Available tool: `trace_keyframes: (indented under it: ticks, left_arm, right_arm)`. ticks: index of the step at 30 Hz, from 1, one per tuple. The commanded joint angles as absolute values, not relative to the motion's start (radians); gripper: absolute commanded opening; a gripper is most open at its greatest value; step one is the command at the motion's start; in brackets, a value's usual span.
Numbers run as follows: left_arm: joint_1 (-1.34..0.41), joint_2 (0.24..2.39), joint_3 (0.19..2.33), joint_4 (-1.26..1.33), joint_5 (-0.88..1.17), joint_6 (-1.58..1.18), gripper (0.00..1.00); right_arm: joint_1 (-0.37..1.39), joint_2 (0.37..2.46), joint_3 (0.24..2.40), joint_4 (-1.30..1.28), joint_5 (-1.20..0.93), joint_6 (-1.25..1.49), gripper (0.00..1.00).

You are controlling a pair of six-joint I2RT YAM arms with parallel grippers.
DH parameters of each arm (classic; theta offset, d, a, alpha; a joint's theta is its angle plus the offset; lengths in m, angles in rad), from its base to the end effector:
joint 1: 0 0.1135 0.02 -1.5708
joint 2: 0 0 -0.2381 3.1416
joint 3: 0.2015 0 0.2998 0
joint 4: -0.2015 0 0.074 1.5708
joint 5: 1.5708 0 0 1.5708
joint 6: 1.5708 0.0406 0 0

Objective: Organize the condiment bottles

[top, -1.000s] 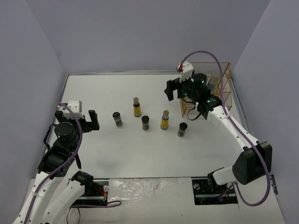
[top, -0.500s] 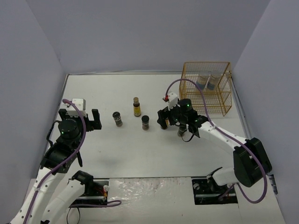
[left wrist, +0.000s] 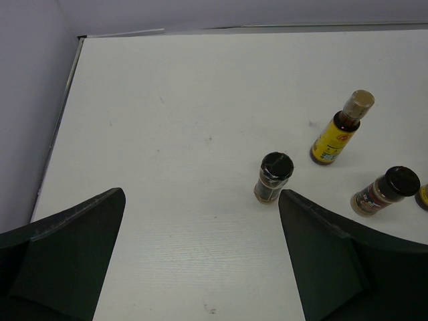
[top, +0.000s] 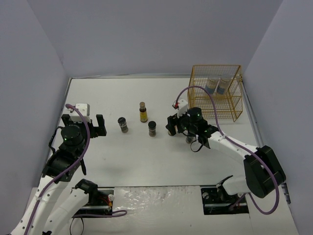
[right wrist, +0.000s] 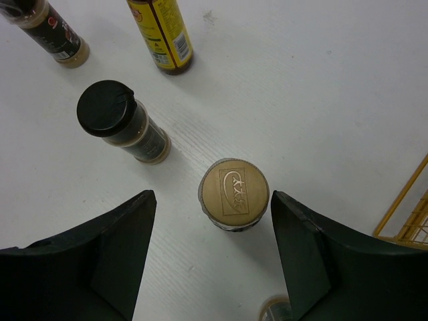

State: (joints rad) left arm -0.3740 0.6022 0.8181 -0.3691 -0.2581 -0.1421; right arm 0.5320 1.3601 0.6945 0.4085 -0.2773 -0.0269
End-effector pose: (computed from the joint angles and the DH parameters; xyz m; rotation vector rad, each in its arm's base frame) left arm 0.1991 -0.0670 0.3526 0.0089 1.7215 -0.1597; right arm 0.2939 0.1859 0.1834 -0.7016 1.7234 0.6064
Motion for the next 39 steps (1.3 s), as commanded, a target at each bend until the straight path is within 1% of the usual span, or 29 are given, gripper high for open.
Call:
trace_keyframes:
  ticks: [1, 4, 8, 10, 15, 20, 23, 26, 29, 33, 39]
  left_arm:
    - [-0.379, 0.612, 0.851, -0.321, -0.245, -0.144, 0.97]
    - [-0.380, 0.612, 0.850, -0.321, -0.247, -0.144, 0.97]
    - [-0.380, 0.612, 0.850, -0.321, -0.245, -0.144, 0.97]
    - [-0.380, 0.612, 0.850, -0.324, -0.245, -0.144, 0.97]
    - [-0.382, 0.611, 0.850, -0.322, -0.244, -0.146, 0.97]
    - [-0.380, 0.607, 0.850, -0.321, -0.245, -0.146, 0.97]
    - [-0.382, 0.606, 0.850, -0.322, -0.245, -0.146, 0.97]
    - [-0.382, 0.606, 0.850, -0.322, -0.245, -0.146, 0.97]
    - [-0.382, 0.606, 0.850, -0.321, -0.245, -0.146, 0.97]
    - [-0.382, 0.604, 0.850, -0.321, -0.245, -0.146, 0.97]
    - [-0.383, 0.603, 0.851, -0.322, -0.249, -0.146, 0.97]
  right_arm:
    - [0.538, 1.361, 0.698, 0.526, -0.255, -0.020, 0.66]
    - [0.538, 1.367, 0.692, 0.548, -0.244, -0.019, 0.64]
    - [0.538, 1.371, 0.692, 0.559, -0.233, -0.018, 0.58]
    - [0.538, 1.364, 0.690, 0.561, -0.223, -0.018, 0.53]
    - [0.537, 1.344, 0.679, 0.560, -0.202, -0.018, 0.44]
    - [0.538, 1.321, 0.672, 0.554, -0.184, -0.023, 0.31]
    - [0.538, 1.303, 0.673, 0.548, -0.177, -0.025, 0.21]
    - [0.538, 1.285, 0.687, 0.534, -0.181, -0.022, 0.09]
    - [0.538, 1.255, 0.733, 0.497, -0.196, -0.013, 0.01]
    - [0.538, 1.213, 0.824, 0.399, -0.162, -0.009, 0.00]
    - [0.504, 1.174, 1.019, 0.249, 0.030, -0.029, 0.00]
